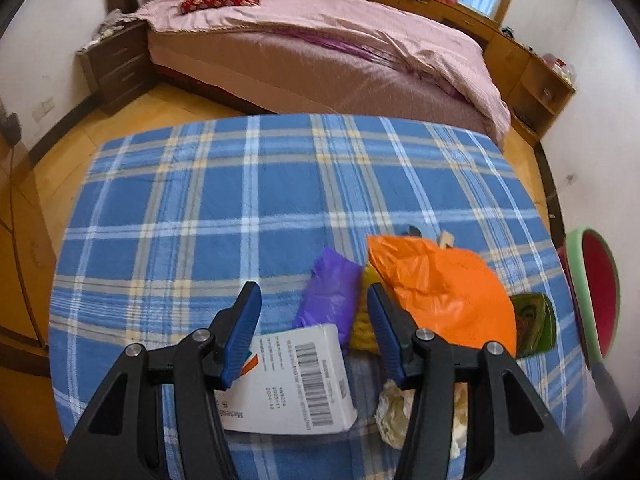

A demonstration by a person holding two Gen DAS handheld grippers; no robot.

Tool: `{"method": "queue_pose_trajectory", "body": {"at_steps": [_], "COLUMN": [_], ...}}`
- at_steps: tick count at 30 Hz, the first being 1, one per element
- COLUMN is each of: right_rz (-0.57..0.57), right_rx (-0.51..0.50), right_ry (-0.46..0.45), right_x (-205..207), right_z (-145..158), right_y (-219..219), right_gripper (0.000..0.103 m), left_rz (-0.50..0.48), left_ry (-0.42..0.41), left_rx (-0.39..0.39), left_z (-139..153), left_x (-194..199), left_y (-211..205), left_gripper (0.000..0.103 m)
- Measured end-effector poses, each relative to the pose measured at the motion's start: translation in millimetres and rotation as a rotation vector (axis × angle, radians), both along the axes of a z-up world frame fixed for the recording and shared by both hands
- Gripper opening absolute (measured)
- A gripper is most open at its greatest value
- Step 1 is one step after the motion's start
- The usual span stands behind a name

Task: Collect trash
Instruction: 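Return the left tool to the table and approach the white medicine box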

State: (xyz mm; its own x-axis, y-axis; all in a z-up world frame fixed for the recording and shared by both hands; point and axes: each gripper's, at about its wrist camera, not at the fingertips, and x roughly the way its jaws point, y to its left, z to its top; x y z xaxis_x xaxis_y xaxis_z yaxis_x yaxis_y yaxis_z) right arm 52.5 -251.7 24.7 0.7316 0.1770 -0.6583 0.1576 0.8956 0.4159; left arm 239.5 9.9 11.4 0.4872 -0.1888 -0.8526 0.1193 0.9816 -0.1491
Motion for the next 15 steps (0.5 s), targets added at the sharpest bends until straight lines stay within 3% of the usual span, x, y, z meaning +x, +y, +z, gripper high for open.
{"method": "queue_pose_trajectory", "body": {"at_steps": [9,15], "right_rz": [0.01,0.011], "right_rx": [0.007,0.015], "right_ry": [-0.012,-0.026], "right_x": [-4.7,-11.4], "right_z": [2.8,7.5], "right_y": [3.7,4.6], "right_gripper": [0.052,0.052], "left_rz": [-0.055,-0.025], "left_ry": [0.058,0.08], "left_rx": [-0.023,-0.059], "left_z": [-8.1,-12.7], "left_x": [-41.8,-61.1], "left_y": [7.4,17.7], "left_gripper": [0.055,0.055]}}
